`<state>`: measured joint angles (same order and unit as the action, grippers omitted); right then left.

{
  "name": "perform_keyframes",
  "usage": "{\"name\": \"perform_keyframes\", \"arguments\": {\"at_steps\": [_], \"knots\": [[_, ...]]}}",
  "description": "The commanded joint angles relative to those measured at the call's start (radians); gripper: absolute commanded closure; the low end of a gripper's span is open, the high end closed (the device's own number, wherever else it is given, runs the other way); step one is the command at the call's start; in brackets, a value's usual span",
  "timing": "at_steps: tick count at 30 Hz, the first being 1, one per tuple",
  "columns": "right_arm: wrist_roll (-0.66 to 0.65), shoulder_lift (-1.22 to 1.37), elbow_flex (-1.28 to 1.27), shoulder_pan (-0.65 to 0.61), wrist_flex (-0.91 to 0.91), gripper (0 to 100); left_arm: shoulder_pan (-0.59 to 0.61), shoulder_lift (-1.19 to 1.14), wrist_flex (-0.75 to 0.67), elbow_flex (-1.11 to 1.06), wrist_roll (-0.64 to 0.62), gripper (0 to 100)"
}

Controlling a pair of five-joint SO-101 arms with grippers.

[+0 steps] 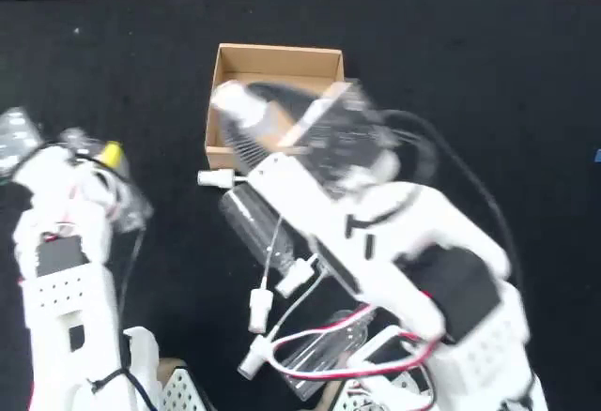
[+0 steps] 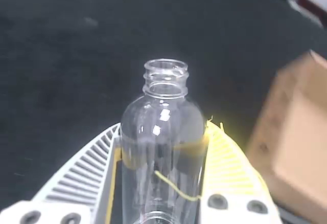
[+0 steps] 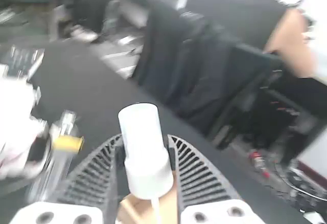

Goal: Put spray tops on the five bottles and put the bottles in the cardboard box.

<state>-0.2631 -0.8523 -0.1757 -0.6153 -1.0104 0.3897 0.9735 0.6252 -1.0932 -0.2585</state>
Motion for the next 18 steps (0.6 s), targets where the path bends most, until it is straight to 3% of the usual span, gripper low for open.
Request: {"name": "perform_keyframes", "arguments": {"at_steps": [1, 5, 10, 18], "knots": [[0.189, -0.076, 0.053, 0.143, 0.048, 98.8, -0.177, 0.026, -0.026, -0.015, 0.011, 97], [0.442, -0.099, 0.012, 0.252, 0.132, 98.7, -0.291, 0.026, -0.018, -0.028, 0.163, 97], [0.41, -0.104, -0.061, 0.256, 0.218, 98.7, -0.409, 0.026, -0.025, -0.076, 0.281, 97], [0.463, -0.104, -0.176, 0.23, 0.448, 98.7, -0.455, 0.077, -0.009, -0.102, 0.302, 97]]}}
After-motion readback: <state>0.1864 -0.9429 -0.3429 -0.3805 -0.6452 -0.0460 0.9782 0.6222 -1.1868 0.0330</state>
